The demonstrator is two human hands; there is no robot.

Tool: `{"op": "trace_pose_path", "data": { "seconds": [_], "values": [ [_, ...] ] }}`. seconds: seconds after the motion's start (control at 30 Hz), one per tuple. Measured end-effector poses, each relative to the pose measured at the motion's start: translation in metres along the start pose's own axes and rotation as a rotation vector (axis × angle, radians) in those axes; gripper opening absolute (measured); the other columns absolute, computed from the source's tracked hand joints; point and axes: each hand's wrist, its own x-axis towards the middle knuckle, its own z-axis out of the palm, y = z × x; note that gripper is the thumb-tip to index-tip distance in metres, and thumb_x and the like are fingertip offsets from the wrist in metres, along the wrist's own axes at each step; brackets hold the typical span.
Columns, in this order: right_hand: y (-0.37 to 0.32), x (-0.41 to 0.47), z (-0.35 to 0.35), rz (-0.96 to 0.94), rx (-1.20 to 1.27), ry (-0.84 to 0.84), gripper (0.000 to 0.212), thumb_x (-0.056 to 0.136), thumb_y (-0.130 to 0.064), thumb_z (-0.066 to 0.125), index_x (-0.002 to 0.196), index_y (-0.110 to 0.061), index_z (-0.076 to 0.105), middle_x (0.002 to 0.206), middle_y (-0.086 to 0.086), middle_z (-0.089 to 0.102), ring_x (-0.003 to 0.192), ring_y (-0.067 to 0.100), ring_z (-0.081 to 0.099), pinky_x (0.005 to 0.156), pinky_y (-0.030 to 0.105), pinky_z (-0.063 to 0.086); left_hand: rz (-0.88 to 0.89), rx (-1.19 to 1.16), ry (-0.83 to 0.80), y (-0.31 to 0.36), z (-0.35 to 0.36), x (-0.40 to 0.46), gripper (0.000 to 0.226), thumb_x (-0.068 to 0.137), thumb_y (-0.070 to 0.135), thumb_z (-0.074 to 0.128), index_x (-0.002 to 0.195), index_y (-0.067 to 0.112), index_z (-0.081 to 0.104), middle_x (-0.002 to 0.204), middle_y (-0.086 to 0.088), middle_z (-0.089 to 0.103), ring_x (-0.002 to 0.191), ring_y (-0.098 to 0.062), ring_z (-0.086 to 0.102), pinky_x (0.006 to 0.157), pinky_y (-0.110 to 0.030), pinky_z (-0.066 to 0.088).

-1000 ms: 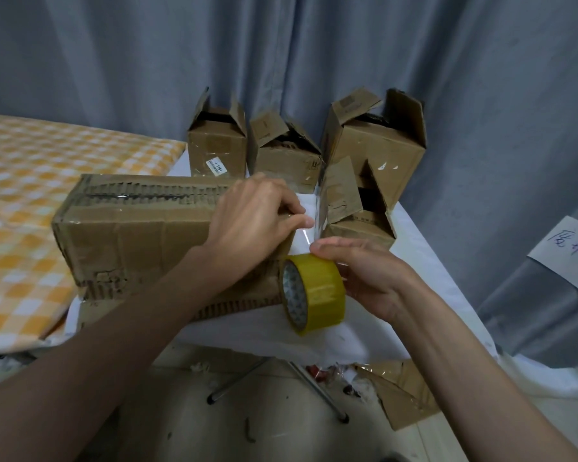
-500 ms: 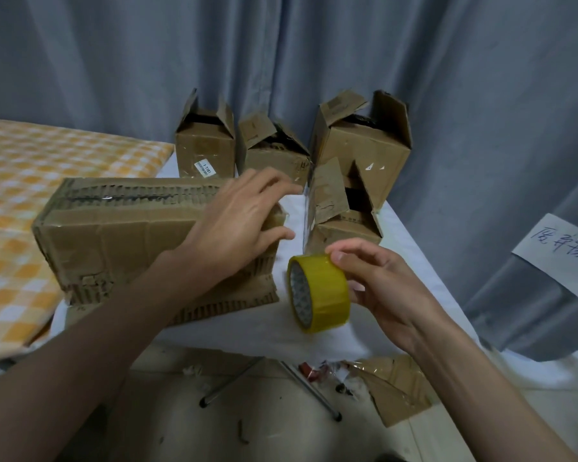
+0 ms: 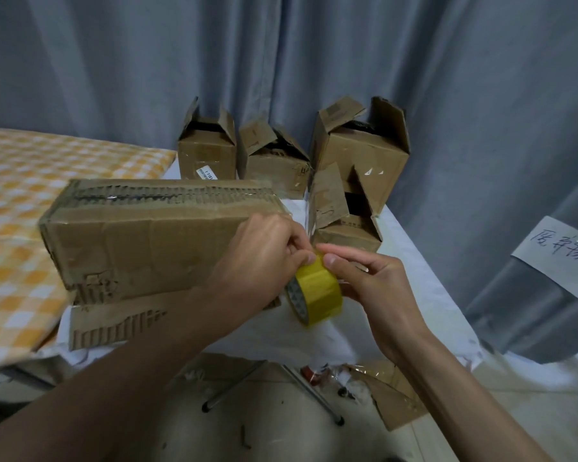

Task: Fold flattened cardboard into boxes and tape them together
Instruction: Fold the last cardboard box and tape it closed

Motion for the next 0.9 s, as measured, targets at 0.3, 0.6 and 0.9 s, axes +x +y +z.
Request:
{"op": "trace_pose_path", "data": {
  "seconds": [0.3, 0.6, 0.9],
  "values": [
    [-0.005, -0.006, 0.005, 0.043, -0.122, -0.15, 0.03, 0.091, -0.015, 0.07, 0.12, -0.022, 0.069, 0.093, 0.013, 0.075, 0.085, 0.011, 0.07, 0.072, 0.015, 0.052, 0.002, 0.026, 0.137, 0.004, 0.0, -0.005, 0.006, 0.09, 0.016, 0.065, 0.085, 0.015, 0.063, 0.082, 0.006, 0.06, 0.076, -0.01, 0.053, 0.068, -0.024, 0.041],
    [-0.007, -0.001, -0.013, -0.178, -0.133, 0.012, 0.029, 0.09, -0.014, 0.073, 0.111, -0.03, 0.06, 0.082, 0.02, 0.064, 0.074, 0.032, 0.062, 0.067, 0.044, 0.052, 0.135, -0.17, 0.229, 0.032, -0.004, -0.012, 0.009, 0.089, 0.01, 0.069, 0.082, 0.013, 0.065, 0.076, 0.012, 0.056, 0.068, 0.002, 0.05, 0.065, -0.007, 0.036],
    [-0.012, -0.011, -0.025, -0.331, -0.264, -0.142, 0.015, 0.092, -0.015, 0.07, 0.101, -0.024, 0.061, 0.09, -0.001, 0.061, 0.079, 0.026, 0.054, 0.066, 0.024, 0.047, 0.002, -0.167, 0.172, 0.017, -0.004, -0.001, 0.004, 0.084, 0.026, 0.076, 0.082, 0.023, 0.077, 0.069, 0.014, 0.063, 0.064, 0.003, 0.053, 0.059, -0.01, 0.035]
  ]
}}
